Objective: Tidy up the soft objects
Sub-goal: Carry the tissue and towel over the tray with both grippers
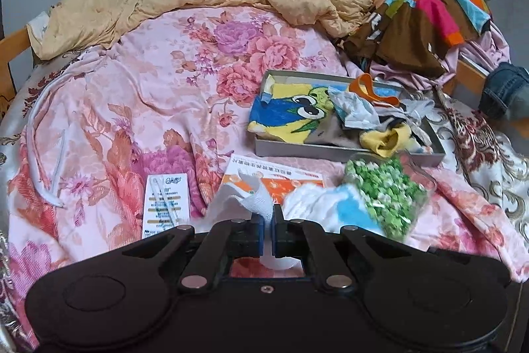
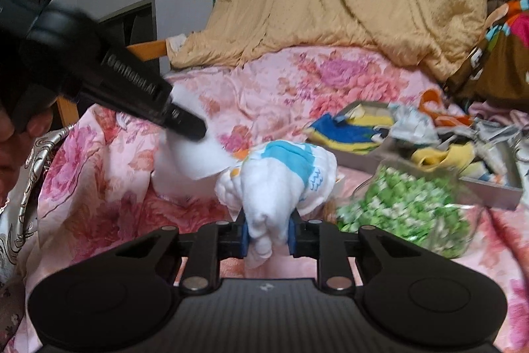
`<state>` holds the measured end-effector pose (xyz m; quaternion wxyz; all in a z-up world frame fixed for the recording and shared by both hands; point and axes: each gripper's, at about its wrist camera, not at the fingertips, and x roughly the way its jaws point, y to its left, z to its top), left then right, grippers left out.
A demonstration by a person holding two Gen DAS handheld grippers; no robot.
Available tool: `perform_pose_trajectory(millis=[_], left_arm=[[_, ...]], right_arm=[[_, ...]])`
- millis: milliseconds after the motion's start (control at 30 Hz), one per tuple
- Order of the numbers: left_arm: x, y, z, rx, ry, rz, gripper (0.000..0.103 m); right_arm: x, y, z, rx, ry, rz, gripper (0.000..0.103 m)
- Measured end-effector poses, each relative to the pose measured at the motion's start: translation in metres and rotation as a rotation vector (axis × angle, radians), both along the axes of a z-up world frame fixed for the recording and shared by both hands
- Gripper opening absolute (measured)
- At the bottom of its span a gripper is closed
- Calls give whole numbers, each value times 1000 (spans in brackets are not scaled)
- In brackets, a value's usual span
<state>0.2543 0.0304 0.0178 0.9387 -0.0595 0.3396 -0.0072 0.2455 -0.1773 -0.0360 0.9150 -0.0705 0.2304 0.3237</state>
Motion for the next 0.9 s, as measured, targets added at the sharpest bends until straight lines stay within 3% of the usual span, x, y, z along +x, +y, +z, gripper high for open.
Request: perform_pose_trajectory(millis=[300,700,900], left_arm=[[-17,-11,24,-11,-13,-20,3],[-16,-17,58,20,-81,2,3],[-1,-18,60,34,-78,-12,3]], right_arm=[[-12,-20,25,28,-77,-45,24],[-1,-42,35,84,-52,-128,24],[5,-46,42,112,-66,-135,24]])
